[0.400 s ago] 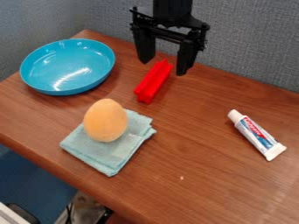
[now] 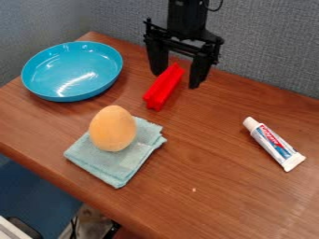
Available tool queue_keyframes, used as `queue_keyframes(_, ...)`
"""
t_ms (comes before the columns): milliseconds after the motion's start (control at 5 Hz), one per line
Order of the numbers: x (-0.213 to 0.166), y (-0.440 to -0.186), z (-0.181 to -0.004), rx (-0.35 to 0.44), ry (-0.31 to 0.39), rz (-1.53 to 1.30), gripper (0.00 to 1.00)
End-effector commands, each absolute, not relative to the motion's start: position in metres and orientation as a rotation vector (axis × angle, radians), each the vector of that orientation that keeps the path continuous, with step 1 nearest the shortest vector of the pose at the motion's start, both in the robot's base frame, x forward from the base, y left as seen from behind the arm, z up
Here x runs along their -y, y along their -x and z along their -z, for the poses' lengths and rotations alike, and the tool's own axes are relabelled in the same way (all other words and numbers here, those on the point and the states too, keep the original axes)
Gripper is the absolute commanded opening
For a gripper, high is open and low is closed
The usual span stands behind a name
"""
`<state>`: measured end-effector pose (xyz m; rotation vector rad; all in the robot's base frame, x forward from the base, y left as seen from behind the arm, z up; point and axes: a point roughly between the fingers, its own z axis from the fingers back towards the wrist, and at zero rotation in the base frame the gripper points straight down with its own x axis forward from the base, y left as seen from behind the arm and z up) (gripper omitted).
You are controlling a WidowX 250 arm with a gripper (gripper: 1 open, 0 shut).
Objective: Put the red object on the blue plate
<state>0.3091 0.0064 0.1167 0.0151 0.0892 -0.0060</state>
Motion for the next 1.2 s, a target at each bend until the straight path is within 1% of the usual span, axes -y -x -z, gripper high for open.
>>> queue_keyframes(0, -0.018, -0.323, -0.123, -0.045, -0.038, -0.004, 1.00)
queue_keyframes(400, -0.040, -0.343, -0.106, -0.040, -0.059, -0.030, 1.00)
queue_keyframes(600, -0.051, -0.352, -0.097, -0.049, -0.059, -0.052, 1.00)
queue_keyframes(1000, -0.061, -0.367, -0.072, -0.088, -0.068, -0.068, 1.00)
